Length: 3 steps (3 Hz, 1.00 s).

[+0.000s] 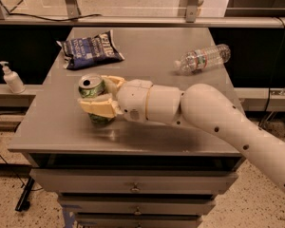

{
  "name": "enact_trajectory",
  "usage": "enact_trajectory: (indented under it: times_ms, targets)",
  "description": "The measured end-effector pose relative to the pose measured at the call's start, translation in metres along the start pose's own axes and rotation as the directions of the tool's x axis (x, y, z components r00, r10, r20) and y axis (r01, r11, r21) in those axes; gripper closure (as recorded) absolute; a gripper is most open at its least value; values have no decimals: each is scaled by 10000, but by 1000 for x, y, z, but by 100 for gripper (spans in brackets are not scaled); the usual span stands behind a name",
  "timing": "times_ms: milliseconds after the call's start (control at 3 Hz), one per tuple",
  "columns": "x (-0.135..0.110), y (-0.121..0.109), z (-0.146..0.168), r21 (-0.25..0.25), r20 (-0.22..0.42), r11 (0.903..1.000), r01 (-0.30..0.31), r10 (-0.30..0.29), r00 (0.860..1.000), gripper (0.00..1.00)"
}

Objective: Place green can upright

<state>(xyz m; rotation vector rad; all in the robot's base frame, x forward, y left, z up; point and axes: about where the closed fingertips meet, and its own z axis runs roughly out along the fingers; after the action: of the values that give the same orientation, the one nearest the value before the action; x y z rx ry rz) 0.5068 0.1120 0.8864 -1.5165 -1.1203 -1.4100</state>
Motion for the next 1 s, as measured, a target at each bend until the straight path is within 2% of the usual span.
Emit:
enact_trajectory:
  times_ms: [333, 667, 1000]
  targets:
    - [0, 0, -1, 9, 0, 10000, -2, 2, 10000, 12]
    - [-2, -3, -4, 61, 71, 10000, -7, 6, 10000, 0]
    - [3, -5, -13, -33, 267, 9999, 127, -126, 9996, 0]
